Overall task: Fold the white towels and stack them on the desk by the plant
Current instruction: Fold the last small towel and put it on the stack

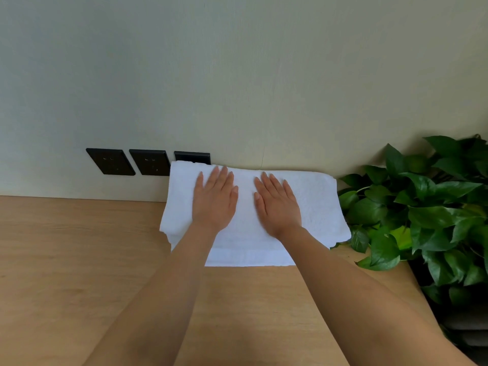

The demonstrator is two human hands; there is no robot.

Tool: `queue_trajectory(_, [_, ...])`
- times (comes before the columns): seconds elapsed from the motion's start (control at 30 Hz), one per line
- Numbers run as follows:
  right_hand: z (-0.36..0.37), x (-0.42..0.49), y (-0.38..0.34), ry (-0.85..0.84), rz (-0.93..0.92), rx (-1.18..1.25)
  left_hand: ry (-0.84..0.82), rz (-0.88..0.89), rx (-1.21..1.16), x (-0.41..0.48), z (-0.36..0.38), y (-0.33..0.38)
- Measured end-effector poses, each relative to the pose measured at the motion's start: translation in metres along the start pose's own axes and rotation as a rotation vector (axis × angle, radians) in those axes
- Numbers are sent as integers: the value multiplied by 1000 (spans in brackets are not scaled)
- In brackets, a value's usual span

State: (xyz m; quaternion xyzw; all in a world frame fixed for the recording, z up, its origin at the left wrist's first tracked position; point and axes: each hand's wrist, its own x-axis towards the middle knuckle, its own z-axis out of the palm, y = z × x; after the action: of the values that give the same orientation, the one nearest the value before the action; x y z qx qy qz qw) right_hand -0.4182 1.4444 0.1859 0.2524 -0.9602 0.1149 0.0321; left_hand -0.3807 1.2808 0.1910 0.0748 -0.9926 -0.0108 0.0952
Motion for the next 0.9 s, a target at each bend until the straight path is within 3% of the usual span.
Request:
queue_trajectory(0.1, [1, 0, 1, 7, 1, 12, -19, -84, 36, -1, -5, -29])
queue_trajectory(0.2, [2, 0, -1, 18, 0, 24, 3, -114, -78, -8, -7, -50])
queue_trajectory(0.43, [3, 0, -2, 15, 19, 27, -34, -105, -215, -2, 1, -57])
queue_trajectory(0.67, [2, 0, -2, 3, 17, 15, -87, -113, -202, -2, -4, -56])
queue_trajectory(0.9, [-16, 3, -3, -172, 17, 15, -230, -129, -152, -1, -19, -51])
